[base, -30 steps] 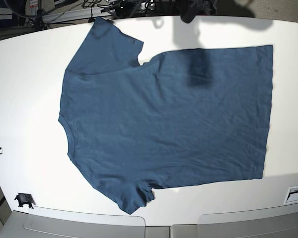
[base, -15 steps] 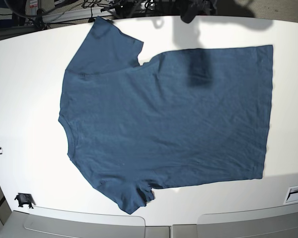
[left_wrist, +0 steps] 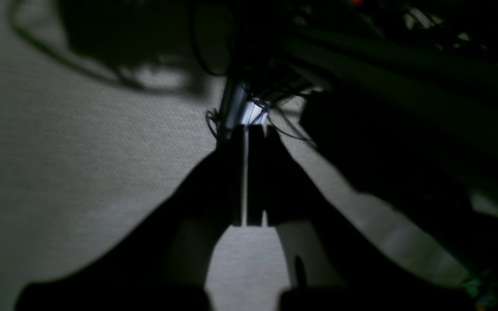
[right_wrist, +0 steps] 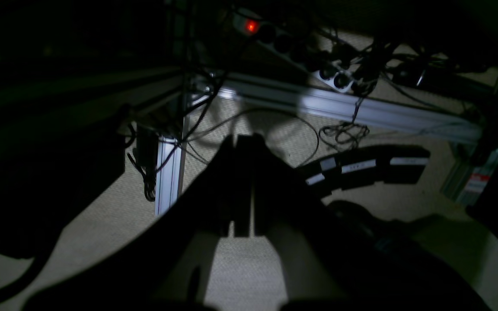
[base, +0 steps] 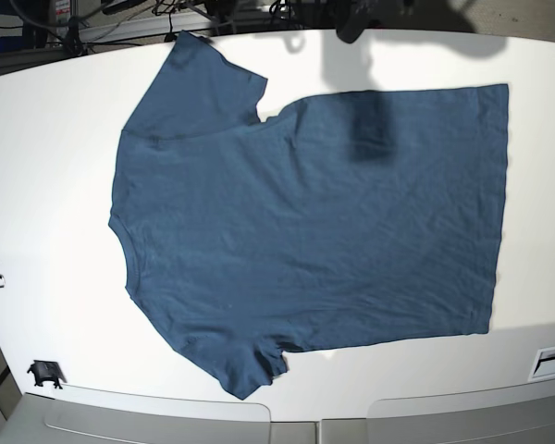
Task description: Fold the T-shirt properly
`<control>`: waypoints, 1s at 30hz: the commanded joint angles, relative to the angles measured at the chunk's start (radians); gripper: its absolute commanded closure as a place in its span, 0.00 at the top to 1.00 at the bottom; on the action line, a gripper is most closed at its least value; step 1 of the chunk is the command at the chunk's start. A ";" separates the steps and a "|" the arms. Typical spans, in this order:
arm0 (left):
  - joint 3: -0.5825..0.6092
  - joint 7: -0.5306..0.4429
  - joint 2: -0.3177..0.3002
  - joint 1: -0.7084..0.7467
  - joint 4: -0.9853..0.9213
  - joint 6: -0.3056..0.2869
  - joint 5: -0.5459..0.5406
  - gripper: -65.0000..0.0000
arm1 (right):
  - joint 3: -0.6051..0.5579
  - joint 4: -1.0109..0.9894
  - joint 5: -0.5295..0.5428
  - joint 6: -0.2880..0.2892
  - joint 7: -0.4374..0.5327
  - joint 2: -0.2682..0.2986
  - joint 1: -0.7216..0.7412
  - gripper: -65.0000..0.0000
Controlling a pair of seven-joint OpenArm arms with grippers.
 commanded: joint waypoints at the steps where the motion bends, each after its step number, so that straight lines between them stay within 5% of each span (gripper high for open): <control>1: 0.001 -0.008 -0.015 0.040 0.032 -0.003 0.002 0.00 | 0.001 0.032 -0.002 -0.003 0.014 0.018 -0.024 0.00; 8: 0.001 -0.014 -0.129 0.265 0.299 -0.004 0.001 0.00 | 0.001 0.274 -0.002 -0.017 0.015 0.144 -0.210 0.00; 14: 0.000 -0.014 -0.256 0.489 0.621 -0.003 -0.002 0.00 | 0.001 0.513 -0.149 -0.199 0.017 0.255 -0.396 0.00; 22: -0.095 0.073 -0.362 0.786 1.073 -0.004 -0.002 0.00 | 0.072 0.841 -0.156 -0.354 0.014 0.407 -0.685 0.00; 26: -0.214 0.142 -0.362 0.896 1.258 -0.058 -0.020 0.00 | 0.242 1.059 -0.123 -0.343 0.016 0.432 -0.852 0.00; 30: -0.356 0.206 -0.362 0.907 1.399 -0.252 -0.133 0.00 | 0.444 1.317 0.060 -0.202 0.017 0.432 -0.974 0.00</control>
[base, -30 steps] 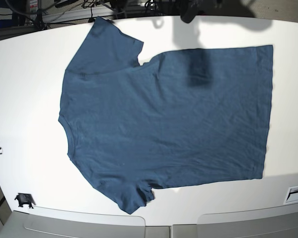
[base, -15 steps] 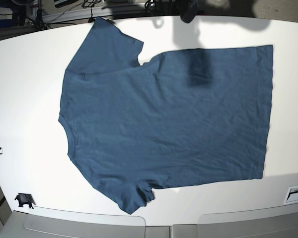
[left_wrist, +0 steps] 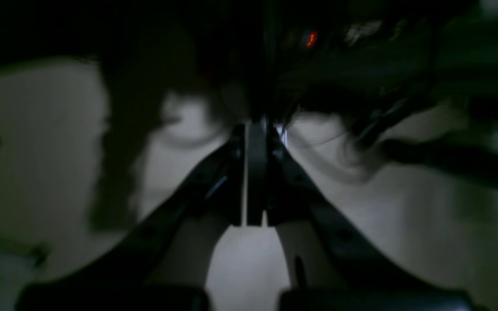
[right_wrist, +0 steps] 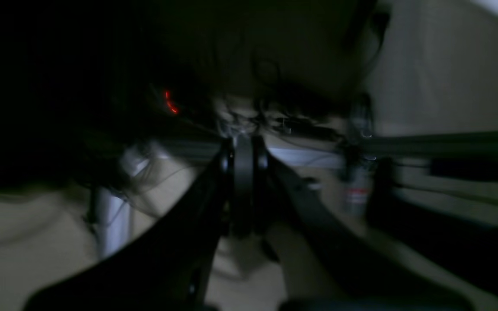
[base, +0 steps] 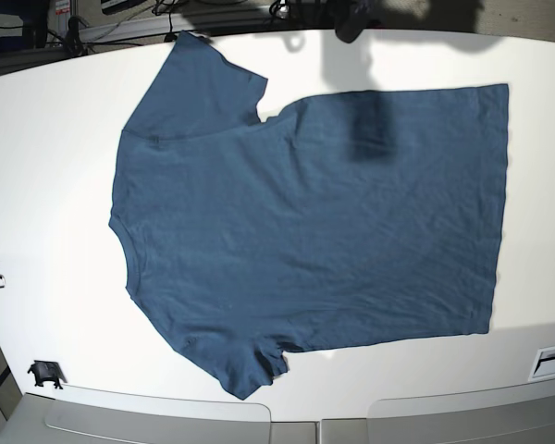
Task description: Fold the T-shirt properly
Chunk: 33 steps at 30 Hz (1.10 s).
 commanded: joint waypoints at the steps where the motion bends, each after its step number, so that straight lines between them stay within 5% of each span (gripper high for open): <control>1: -0.036 0.000 -0.006 0.024 0.036 -0.062 -0.040 0.00 | 0.047 0.066 0.041 0.041 0.026 0.008 -0.036 0.00; 7: -0.195 0.027 -0.005 0.024 0.107 -0.336 -0.183 0.00 | 0.314 0.326 0.417 0.362 -0.045 -0.034 -0.045 0.00; 11: -0.245 0.021 0.014 0.024 0.107 -0.350 -0.263 0.00 | 0.486 0.340 0.733 0.529 -0.175 -0.172 0.064 0.00; 14: -0.254 0.021 0.046 0.024 0.107 -0.350 -0.285 0.00 | 0.576 0.309 0.877 0.552 -0.328 -0.278 0.154 0.00; 17: -0.254 0.034 0.077 0.021 0.107 -0.350 -0.284 0.00 | 0.617 0.255 0.920 0.555 -0.380 -0.333 0.215 0.00; 22: -0.254 0.114 0.091 -0.027 0.107 -0.350 -0.284 0.00 | 0.620 0.179 0.899 0.554 -0.378 -0.343 0.256 0.00; 25: -0.254 0.133 0.092 -0.039 0.107 -0.350 -0.285 0.00 | 0.620 0.179 0.794 0.554 -0.365 -0.344 0.256 0.00; 30: -0.254 0.133 0.092 -0.039 0.107 -0.350 -0.285 0.00 | 0.620 0.179 0.734 0.553 -0.341 -0.373 0.262 0.44; 33: -0.254 0.133 0.095 -0.039 0.107 -0.350 -0.284 0.00 | 0.620 0.179 0.731 0.554 -0.341 -0.410 0.284 0.46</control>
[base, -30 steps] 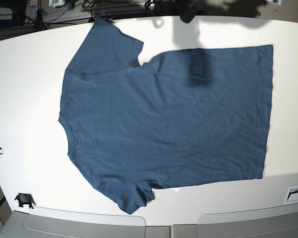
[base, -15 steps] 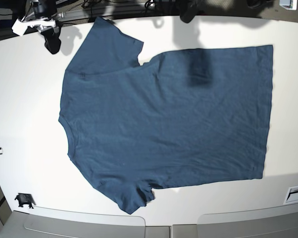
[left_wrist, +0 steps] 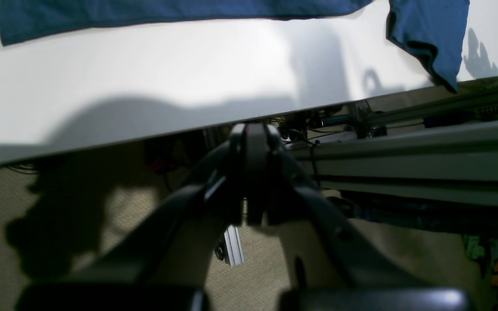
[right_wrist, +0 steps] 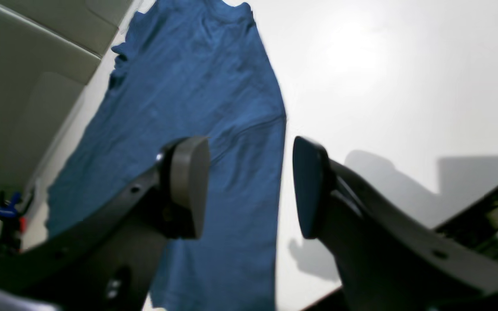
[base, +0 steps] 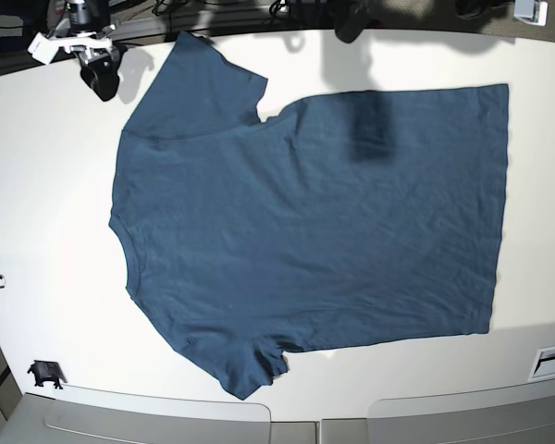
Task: Fold the T-shirt properly
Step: 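Move the right gripper down to the shirt's shoulder corner and grasp it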
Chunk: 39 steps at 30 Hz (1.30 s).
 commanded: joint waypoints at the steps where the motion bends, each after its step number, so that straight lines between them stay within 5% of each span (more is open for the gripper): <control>1: -0.006 -0.016 0.002 0.016 0.012 -0.012 -0.014 0.01 | 0.008 0.015 0.003 0.018 0.019 -0.003 0.006 0.46; 5: -0.006 -0.016 0.017 0.016 0.012 -0.012 -0.014 0.25 | 0.008 0.014 -0.059 0.008 -0.010 -0.018 0.084 0.46; 8: -0.006 -0.016 0.021 0.016 0.012 -0.012 -0.014 0.33 | 0.008 0.004 -0.105 -0.030 -0.057 -0.004 0.154 0.46; 29: -0.006 -0.016 0.021 0.016 0.012 -0.012 -0.014 0.33 | 0.008 -0.404 -0.127 -0.030 -0.141 0.033 0.468 0.46; 39: -0.006 -0.008 0.021 -0.004 0.012 -0.012 -0.014 0.33 | -0.002 -0.421 -0.121 0.013 -0.223 0.028 0.496 0.46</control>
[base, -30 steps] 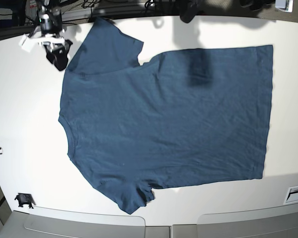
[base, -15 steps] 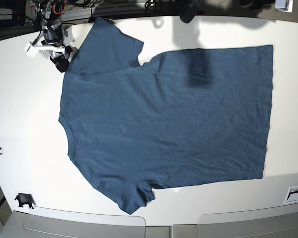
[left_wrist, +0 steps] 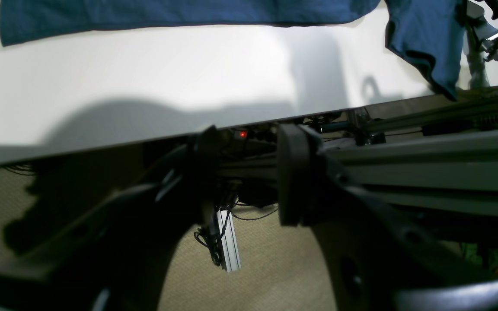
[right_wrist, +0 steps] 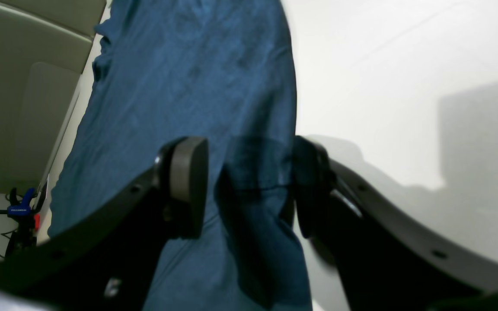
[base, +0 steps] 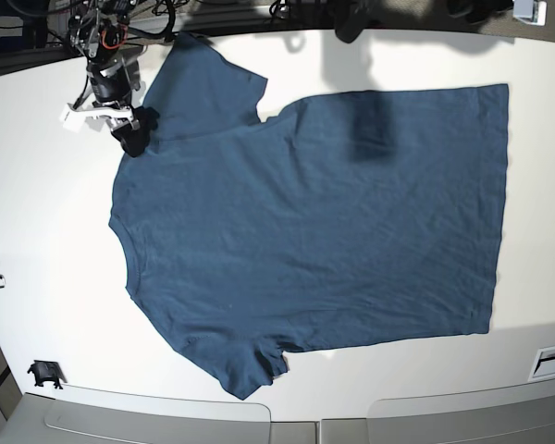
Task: Fold the T-shirt properly
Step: 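Move the right gripper down to the shirt's shoulder corner and grasp it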
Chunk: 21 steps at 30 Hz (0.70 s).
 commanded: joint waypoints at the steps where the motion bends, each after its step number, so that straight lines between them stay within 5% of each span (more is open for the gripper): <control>1: -0.006 -0.012 -0.003 0.013 0.012 -0.012 -0.014 0.33 | 0.002 0.007 0.003 -0.003 -0.009 0.008 -0.002 0.44; 9: -0.006 -0.008 -0.003 -0.002 0.012 -0.012 -0.045 0.33 | 0.002 0.007 -0.011 -0.002 -0.024 0.008 -0.001 0.00; 21: -0.031 0.084 -0.003 -0.106 0.012 -0.012 -0.103 0.33 | 0.002 0.007 -0.057 -0.002 -0.027 0.008 -0.002 0.00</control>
